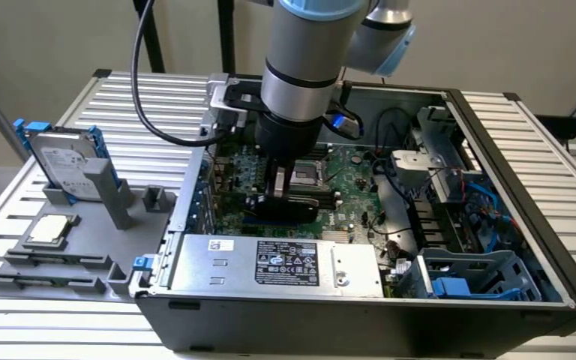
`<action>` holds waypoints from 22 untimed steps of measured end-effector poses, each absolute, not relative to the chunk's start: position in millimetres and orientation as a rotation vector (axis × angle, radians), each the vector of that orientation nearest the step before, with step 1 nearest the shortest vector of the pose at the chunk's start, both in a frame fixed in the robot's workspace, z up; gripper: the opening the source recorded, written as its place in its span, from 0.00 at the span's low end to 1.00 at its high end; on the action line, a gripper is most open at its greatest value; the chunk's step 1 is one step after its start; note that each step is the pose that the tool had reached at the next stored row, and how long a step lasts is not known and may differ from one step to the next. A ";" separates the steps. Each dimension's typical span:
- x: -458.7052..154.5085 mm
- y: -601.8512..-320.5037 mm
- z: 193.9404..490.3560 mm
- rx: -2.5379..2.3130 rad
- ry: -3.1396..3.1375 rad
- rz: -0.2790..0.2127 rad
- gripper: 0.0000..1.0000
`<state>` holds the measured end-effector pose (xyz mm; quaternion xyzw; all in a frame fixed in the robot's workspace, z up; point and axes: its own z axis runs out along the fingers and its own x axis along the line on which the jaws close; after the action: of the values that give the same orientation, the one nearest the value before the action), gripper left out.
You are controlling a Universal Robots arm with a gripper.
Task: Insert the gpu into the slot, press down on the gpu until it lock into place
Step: 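Insert the gpu into the slot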
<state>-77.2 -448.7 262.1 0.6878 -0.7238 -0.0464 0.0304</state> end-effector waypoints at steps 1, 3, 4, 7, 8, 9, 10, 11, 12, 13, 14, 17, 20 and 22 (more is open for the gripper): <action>-77.1 -448.7 261.6 2.120 -2.231 -0.143 0.26; -77.1 -448.7 260.6 2.120 -2.230 -0.144 0.26; -77.1 -448.7 260.2 2.119 -2.230 -0.145 0.26; -77.1 -448.7 259.8 2.119 -2.229 -0.146 0.26; -77.1 -448.6 259.9 2.119 -2.229 -0.147 0.26; -77.1 -448.6 260.2 2.119 -2.229 -0.147 0.26; -77.1 -448.6 260.7 2.119 -2.230 -0.147 0.26; -77.1 -448.5 261.2 2.120 -2.230 -0.148 0.26; -77.1 -448.5 261.9 2.120 -2.230 -0.148 0.26; -77.0 -448.5 262.2 2.120 -2.230 -0.147 0.26; -77.0 -448.5 262.9 2.119 -2.230 -0.147 0.26; -77.0 -448.5 263.6 2.119 -2.229 -0.147 0.26; -77.1 -448.4 263.8 2.119 -2.230 -0.147 0.26; -77.1 -448.2 263.8 2.119 -2.230 -0.148 0.26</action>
<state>-77.1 -448.2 263.8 0.6879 -0.7236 -0.0480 0.0309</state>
